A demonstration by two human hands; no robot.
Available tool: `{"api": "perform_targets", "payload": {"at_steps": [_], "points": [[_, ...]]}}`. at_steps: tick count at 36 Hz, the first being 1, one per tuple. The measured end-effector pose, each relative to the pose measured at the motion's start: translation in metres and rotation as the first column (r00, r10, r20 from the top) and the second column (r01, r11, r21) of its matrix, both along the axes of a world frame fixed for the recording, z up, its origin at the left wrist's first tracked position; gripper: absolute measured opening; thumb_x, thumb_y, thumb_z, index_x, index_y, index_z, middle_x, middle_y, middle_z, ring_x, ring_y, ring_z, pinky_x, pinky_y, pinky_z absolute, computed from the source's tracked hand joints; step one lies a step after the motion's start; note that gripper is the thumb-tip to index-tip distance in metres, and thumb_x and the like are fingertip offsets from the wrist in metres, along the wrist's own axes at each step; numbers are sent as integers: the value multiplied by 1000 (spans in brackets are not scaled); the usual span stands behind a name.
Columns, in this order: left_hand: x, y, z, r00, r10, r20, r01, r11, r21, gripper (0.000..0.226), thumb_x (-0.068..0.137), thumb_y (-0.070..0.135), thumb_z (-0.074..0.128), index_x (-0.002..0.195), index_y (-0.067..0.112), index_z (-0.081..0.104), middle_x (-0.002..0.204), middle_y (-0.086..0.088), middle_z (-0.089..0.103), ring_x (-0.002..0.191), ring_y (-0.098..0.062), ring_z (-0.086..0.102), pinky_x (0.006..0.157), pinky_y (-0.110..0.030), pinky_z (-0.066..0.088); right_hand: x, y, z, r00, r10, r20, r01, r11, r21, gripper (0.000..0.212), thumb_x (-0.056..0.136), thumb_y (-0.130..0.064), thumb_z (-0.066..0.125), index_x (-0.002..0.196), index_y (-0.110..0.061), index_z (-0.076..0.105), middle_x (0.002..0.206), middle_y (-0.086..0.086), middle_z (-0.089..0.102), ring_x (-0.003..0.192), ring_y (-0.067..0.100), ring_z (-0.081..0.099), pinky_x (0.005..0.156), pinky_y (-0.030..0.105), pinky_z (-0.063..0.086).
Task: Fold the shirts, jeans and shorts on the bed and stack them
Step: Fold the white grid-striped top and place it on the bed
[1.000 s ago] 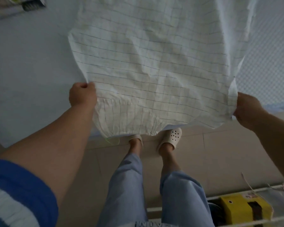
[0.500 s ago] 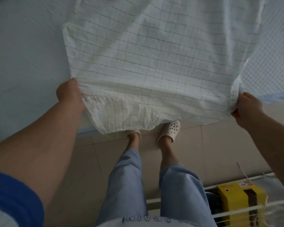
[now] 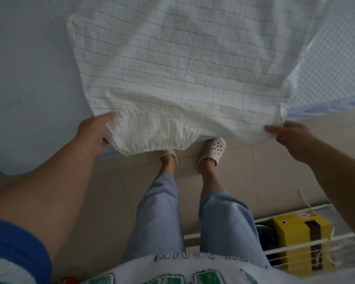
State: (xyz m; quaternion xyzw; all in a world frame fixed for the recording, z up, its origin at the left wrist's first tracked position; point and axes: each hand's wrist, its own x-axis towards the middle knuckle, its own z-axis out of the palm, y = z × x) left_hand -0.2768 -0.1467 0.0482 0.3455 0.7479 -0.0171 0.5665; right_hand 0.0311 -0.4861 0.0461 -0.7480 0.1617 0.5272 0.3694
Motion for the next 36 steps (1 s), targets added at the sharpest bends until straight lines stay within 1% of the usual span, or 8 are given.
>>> {"api": "perform_targets", "payload": {"at_steps": [5,12,16,20,23,26,31,36], "points": [[-4,-23,1,1000,-10,-13,11,993,115,34,84,25,67,114,9,63,107,-7,67,92,-20,65,83,-36,53,-1,-7,7,979,-201,-38,203,977,61,10,90,-9,57,98,-9,62,87,0,74,77,16,71,60,29,58],[-8,-41,-2,1000,14,14,-13,997,-71,26,78,37,73,92,16,66,93,-1,70,84,-17,68,71,-32,54,-21,-9,-2,982,-152,-114,142,986,-89,35,78,-32,69,103,-9,60,95,5,67,84,20,65,74,33,52],[-21,-55,-3,990,-142,-12,137,969,-207,24,80,34,71,91,14,63,92,-5,68,83,-20,65,75,-32,51,-37,-18,-4,986,5,-164,-24,993,-114,37,72,-16,72,106,-6,60,93,3,66,83,17,62,73,25,49],[-29,-61,-6,994,-104,-41,99,988,-118,22,83,22,68,100,9,63,88,-3,66,74,-15,63,63,-28,49,-44,-31,-8,983,-165,-87,154,981,-116,24,86,-9,62,109,-9,58,91,1,64,80,14,61,59,21,55],[-34,-58,-6,995,-59,-76,56,998,-42,39,82,25,71,115,6,60,94,-3,68,85,-19,66,79,-34,53,-49,-36,-10,957,-268,-113,257,960,-107,18,91,-12,57,109,-13,57,94,2,64,83,15,62,65,29,53],[-35,-59,-7,990,-67,-125,67,998,3,45,81,23,72,119,4,57,91,-3,66,89,-21,65,89,-39,52,-58,-42,-14,975,-211,-64,194,959,-209,14,95,-11,51,109,-10,55,87,6,62,75,17,62,69,30,51],[-27,-66,-12,915,-255,-313,303,947,112,26,78,30,69,96,13,65,94,-8,66,87,-26,64,76,-34,50,-59,-41,-25,996,-67,54,80,953,-291,12,96,-10,49,106,-8,55,73,5,56,44,7,59,50,21,48],[-15,-83,1,793,-348,-501,478,865,154,50,75,30,68,115,8,50,114,-9,57,103,-32,56,80,-35,45,-55,-28,-30,978,124,169,-71,955,-288,27,87,-15,61,112,-5,60,80,7,60,74,22,57,73,38,50]]}}
